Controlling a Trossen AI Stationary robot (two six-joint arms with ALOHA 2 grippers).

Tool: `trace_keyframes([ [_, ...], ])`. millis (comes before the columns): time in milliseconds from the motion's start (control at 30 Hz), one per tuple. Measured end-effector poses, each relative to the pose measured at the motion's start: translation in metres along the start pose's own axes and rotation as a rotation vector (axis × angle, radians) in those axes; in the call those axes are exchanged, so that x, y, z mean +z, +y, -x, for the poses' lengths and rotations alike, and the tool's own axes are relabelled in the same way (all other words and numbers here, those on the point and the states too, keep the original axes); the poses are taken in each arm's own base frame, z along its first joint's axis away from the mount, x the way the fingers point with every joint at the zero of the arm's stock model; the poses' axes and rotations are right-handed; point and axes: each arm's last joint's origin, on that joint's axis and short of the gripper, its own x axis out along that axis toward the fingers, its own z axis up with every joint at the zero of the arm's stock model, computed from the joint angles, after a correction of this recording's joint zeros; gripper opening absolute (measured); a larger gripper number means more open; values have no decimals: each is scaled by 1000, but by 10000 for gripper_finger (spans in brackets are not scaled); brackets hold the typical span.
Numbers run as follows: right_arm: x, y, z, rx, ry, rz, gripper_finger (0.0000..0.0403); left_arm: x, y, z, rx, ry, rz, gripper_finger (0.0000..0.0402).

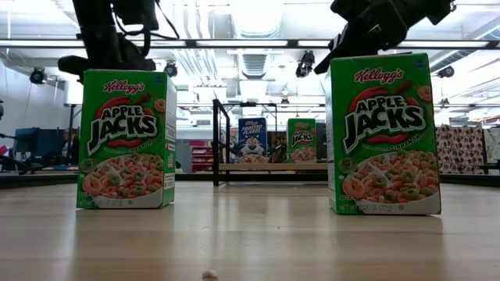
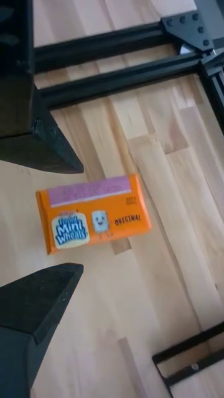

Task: Stack cereal on shelf
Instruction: Put the orange cereal box aligned with the other orange cereal boxes on the shelf

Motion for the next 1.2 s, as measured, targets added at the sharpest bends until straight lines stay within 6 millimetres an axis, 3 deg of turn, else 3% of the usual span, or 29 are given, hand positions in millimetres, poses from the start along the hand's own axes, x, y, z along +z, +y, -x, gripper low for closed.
trace_keyframes([
  [700,-1,0,0,3,9,2,12,-1,-8,-17,6,-2,67,232],
  [1200,-1,0,0,3,10,11,12,2,-5,-20,22,-19,94,276],
])
